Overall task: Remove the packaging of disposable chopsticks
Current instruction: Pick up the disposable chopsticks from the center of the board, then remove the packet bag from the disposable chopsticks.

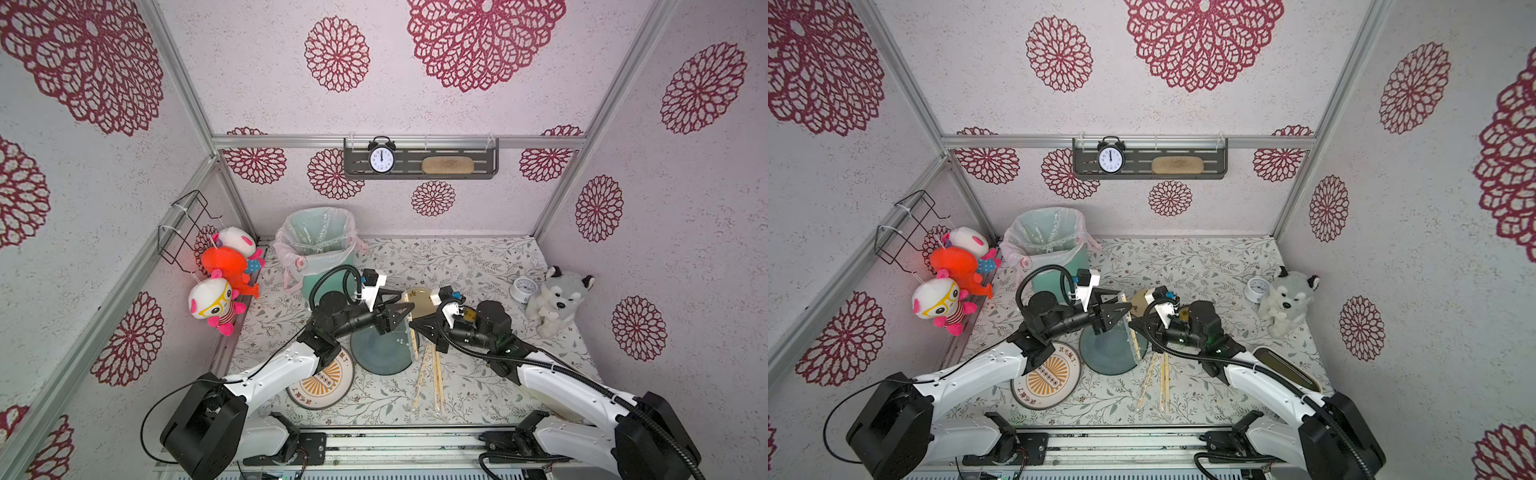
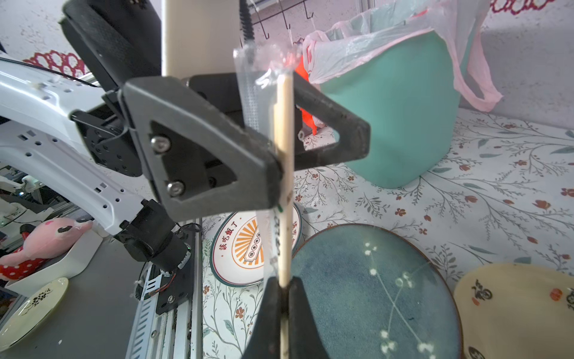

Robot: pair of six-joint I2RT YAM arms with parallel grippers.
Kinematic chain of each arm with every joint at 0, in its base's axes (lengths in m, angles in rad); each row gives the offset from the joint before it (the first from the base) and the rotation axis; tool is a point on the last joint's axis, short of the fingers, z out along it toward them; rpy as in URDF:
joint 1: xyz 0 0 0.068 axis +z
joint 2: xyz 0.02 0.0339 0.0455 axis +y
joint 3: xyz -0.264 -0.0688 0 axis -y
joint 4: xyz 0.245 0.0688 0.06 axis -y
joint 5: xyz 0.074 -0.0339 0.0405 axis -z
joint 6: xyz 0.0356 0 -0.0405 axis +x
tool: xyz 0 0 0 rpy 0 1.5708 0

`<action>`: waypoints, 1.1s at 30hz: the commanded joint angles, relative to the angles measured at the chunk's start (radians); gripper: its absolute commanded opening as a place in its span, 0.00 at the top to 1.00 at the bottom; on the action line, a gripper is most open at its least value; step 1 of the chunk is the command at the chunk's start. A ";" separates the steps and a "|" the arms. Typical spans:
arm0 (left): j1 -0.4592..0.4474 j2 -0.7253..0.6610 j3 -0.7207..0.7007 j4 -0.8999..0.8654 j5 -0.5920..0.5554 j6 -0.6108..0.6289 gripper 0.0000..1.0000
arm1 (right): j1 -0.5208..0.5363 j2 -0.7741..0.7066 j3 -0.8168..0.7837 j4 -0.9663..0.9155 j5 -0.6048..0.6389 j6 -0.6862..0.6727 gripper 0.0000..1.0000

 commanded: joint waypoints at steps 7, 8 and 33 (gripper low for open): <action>-0.036 0.043 0.020 0.102 0.050 -0.035 1.00 | -0.005 0.011 0.022 0.115 -0.042 -0.016 1.00; -0.036 0.040 0.018 0.107 0.041 -0.042 1.00 | -0.005 0.015 0.020 0.121 -0.042 -0.011 1.00; -0.007 -0.140 0.094 -0.176 -0.056 0.054 1.00 | 0.038 0.190 -0.124 0.260 -0.061 0.055 0.96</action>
